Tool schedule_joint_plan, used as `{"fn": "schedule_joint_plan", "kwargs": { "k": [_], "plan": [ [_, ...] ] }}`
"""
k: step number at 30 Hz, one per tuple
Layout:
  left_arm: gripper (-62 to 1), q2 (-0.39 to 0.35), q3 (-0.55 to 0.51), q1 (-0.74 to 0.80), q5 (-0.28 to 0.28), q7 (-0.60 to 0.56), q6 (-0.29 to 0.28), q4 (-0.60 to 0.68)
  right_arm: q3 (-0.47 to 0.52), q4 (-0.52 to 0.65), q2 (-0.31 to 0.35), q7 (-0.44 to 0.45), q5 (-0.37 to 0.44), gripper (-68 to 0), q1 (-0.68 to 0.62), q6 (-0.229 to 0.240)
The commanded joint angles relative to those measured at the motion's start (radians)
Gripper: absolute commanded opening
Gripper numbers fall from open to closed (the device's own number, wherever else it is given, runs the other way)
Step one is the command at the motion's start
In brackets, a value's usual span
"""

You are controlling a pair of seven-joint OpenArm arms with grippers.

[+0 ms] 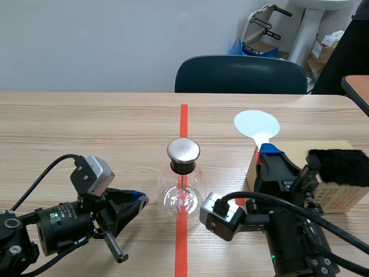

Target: Do the electroscope experiment

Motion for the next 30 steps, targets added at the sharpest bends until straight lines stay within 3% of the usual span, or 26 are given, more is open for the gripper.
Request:
{"fn": "schedule_joint_plan", "kwargs": {
  "k": [1,7,12,18,30],
  "plan": [
    [-57.3,-0.003,-0.005,-0.003,-0.009,-0.019,0.003,0.023,0.006,0.013,0.005,-0.018,-0.001,-66.0,0.014,-0.061],
    [-57.3,-0.003,-0.005,-0.003,-0.009,-0.02,0.003,0.023,0.006,0.013,0.005,-0.045,-0.001,-66.0,0.014,-0.061],
    [-57.3,-0.002,-0.005,-0.003,-0.009,-0.019,0.006,0.023,0.006,0.013,0.005,-0.014,-0.001,-66.0,0.014,-0.061],
    [-57.3,-0.002,-0.005,-0.003,-0.009,-0.019,0.006,0.023,0.006,0.013,0.005,0.09,-0.001,-66.0,0.014,-0.061],
    [-57.3,-0.002,-0.005,-0.003,-0.009,-0.019,0.006,0.023,0.006,0.013,0.005,0.39,-0.001,-66.0,0.014,-0.051]
  ]
}}
